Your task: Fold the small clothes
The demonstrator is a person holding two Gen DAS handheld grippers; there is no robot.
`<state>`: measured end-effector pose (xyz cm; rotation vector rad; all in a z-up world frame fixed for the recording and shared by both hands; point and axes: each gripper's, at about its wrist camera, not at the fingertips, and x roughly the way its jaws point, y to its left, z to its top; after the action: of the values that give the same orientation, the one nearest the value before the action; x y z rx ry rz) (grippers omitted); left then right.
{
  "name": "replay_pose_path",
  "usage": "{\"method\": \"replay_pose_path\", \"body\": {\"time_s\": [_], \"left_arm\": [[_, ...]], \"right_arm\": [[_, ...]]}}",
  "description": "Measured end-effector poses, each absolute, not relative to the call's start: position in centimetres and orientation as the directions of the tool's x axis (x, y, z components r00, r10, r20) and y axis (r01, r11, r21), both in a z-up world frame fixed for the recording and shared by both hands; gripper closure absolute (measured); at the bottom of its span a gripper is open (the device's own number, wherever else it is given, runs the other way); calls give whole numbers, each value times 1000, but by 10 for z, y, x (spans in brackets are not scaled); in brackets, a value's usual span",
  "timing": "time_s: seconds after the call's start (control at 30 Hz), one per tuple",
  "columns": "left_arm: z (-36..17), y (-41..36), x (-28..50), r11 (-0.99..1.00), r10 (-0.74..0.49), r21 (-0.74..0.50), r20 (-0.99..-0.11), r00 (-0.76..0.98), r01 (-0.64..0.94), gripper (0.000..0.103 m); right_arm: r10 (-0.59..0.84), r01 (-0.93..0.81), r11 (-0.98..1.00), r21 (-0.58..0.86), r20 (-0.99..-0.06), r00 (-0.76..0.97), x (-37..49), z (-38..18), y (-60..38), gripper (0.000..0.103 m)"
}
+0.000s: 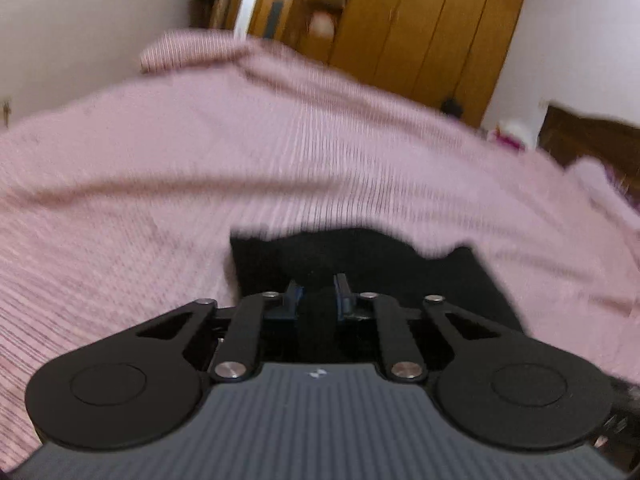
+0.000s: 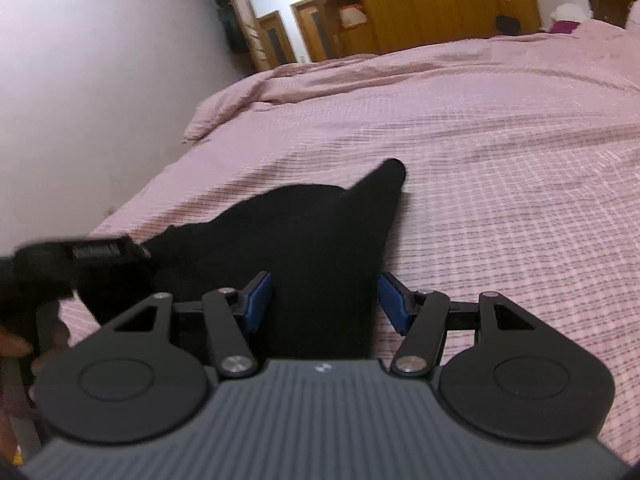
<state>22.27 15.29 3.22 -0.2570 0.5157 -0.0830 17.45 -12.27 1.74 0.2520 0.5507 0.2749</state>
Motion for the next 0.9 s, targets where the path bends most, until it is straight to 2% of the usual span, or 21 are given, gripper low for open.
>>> {"method": "replay_pose_path", "body": {"time_s": [0.1,0.23,0.3,0.4,0.5,0.57,0.73,0.9], "left_arm": [[33,159,217,975,-81,-220,-473,877,-29,87],[0,166,229,982,-55,-180,-583,811,-62,84],[-4,169,228,982,-45,-175,-581,813,-71,79],[6,168,225,982,-64,-180,-573,817,-50,77],[22,170,223,985,-84,-173,-556,827,-17,65],[32,172,226,987,-79,-161,-539,839,-10,50],[46,173,258,988,-98,-157,-557,825,11,39],[29,176,311,966,-166,-260,-641,749,-9,39]], "right_arm": [[327,-246,942,229,-456,828,167,22,-107,40],[321,-258,947,194,-495,807,169,8,-95,41],[312,-265,950,165,-501,807,168,2,-92,37],[316,-271,949,163,-516,796,169,5,-96,36],[334,-262,942,208,-516,789,171,15,-105,36],[338,-255,940,228,-496,800,172,23,-111,36],[321,-242,944,224,-460,828,184,34,-117,36],[289,-187,948,257,-455,842,210,33,-126,36]]}}
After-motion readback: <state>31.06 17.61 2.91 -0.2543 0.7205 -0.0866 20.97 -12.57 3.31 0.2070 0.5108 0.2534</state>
